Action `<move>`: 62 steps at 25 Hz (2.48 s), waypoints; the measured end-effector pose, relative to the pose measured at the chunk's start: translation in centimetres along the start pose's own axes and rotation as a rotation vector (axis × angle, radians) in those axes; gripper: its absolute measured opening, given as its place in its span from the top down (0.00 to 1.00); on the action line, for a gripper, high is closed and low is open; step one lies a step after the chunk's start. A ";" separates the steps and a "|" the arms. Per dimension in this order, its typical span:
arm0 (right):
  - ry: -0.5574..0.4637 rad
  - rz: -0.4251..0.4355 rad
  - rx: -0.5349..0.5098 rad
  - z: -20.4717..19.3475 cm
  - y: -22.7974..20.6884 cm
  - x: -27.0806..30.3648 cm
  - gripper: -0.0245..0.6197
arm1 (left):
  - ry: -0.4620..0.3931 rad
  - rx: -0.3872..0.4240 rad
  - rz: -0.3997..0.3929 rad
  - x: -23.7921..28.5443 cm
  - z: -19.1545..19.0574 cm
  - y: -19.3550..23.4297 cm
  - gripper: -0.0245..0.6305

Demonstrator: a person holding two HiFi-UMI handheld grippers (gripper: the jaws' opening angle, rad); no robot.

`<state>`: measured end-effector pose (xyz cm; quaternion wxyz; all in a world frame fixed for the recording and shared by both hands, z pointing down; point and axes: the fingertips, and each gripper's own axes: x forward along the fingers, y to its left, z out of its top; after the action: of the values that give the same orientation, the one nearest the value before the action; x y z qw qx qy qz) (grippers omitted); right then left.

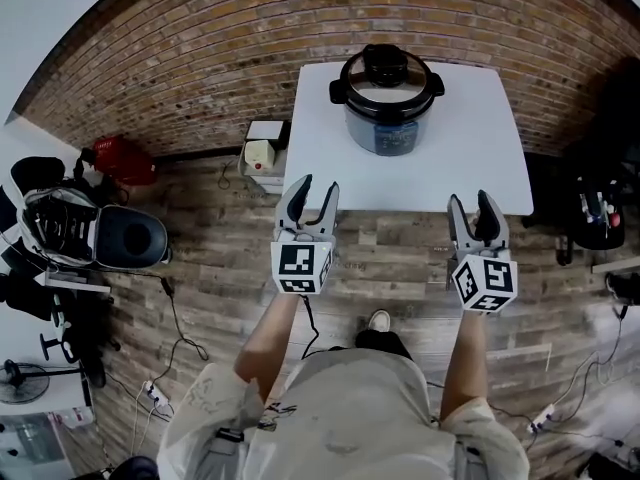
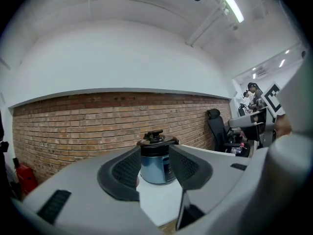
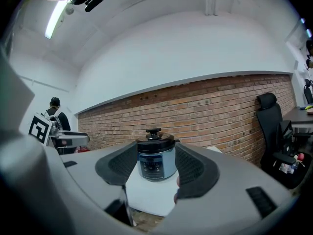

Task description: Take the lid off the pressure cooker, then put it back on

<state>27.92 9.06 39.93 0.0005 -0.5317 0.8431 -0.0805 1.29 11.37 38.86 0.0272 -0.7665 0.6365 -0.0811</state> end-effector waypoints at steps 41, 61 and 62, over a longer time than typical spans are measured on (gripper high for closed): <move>-0.057 -0.052 -0.130 6.5 0.1 28.1 0.56 | -0.090 -0.054 -0.108 26.6 0.3 15.4 0.67; -0.090 0.006 -0.130 8.6 -2.8 33.3 0.56 | -0.067 -0.032 -0.114 31.6 1.0 15.4 0.67; -0.088 0.009 -0.132 8.6 -2.8 33.3 0.56 | -0.062 -0.036 -0.118 31.6 0.9 15.4 0.67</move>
<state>16.66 -23.17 34.67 0.0030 -0.5300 0.8480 -0.0013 -7.98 -22.58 38.61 0.0283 -0.8053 0.5903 -0.0475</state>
